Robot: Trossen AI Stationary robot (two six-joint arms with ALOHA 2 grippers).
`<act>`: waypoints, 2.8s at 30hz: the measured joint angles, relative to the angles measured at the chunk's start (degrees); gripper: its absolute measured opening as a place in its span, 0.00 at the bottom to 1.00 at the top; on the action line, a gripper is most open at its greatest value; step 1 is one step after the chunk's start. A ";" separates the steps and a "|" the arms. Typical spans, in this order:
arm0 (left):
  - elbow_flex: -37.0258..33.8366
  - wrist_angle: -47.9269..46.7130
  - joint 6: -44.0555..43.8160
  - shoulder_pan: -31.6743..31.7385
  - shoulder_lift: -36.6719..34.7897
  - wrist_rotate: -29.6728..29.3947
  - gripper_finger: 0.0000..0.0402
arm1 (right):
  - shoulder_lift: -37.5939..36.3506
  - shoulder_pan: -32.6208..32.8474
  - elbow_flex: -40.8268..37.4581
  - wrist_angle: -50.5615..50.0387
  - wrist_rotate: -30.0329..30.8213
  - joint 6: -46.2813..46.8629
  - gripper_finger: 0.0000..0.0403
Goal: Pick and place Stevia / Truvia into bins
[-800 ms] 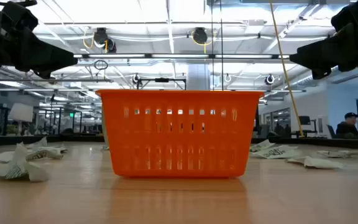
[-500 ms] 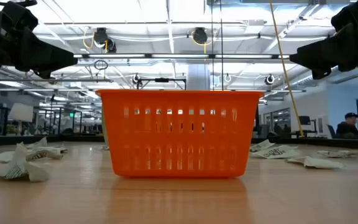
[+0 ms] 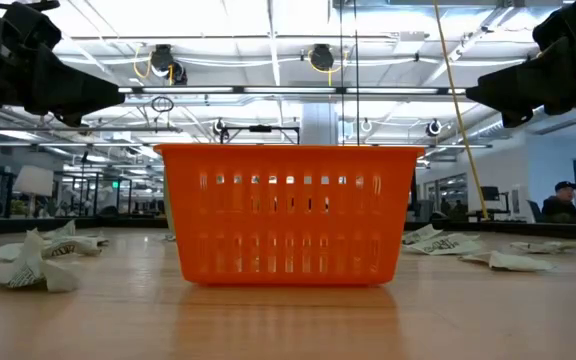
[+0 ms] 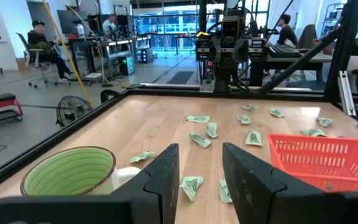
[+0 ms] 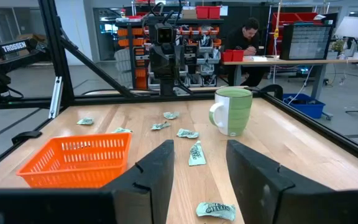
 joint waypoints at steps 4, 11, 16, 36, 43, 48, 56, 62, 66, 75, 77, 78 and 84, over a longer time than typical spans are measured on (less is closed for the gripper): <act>-0.01 0.00 0.00 0.00 0.01 0.00 0.32 | -0.01 0.01 0.00 -0.01 -0.01 0.01 0.35; -0.02 0.00 0.00 0.00 0.02 0.00 0.32 | -0.01 0.01 0.00 0.00 -0.01 -0.01 0.35; -0.01 0.02 0.00 0.00 0.01 0.00 0.32 | -0.01 0.00 0.00 0.01 0.00 0.01 0.35; -0.01 0.00 0.00 0.00 0.02 0.01 0.32 | 0.00 0.00 0.00 0.00 -0.01 0.01 0.35; -0.02 0.02 0.00 0.00 0.02 0.01 0.32 | 0.01 0.00 0.00 0.01 0.00 0.00 0.35; -0.01 0.00 0.00 0.00 0.02 -0.01 0.32 | 0.00 0.00 0.00 -0.01 -0.02 0.01 0.35; -0.01 0.00 0.00 0.00 0.00 -0.01 0.32 | 0.00 0.00 0.00 0.00 -0.02 0.00 0.35; 0.00 0.00 0.00 0.00 0.01 0.00 0.32 | -0.01 0.00 0.00 0.01 0.00 -0.01 0.35; -0.02 0.01 0.00 0.00 0.00 -0.01 0.32 | 0.01 0.01 0.00 -0.01 -0.02 0.00 0.35; 0.00 0.00 0.00 0.00 0.02 0.01 0.32 | -0.01 0.00 0.00 0.01 -0.02 0.00 0.35; -0.02 0.00 0.00 0.00 0.02 0.01 0.32 | -0.01 0.01 0.00 0.00 -0.01 0.00 0.35; -0.01 0.00 0.00 0.00 0.02 0.00 0.32 | -0.01 0.01 0.00 -0.01 0.00 0.00 0.35; 0.00 0.73 0.01 -0.02 0.02 -1.97 0.32 | 0.01 0.01 0.00 -0.01 -0.01 0.01 0.35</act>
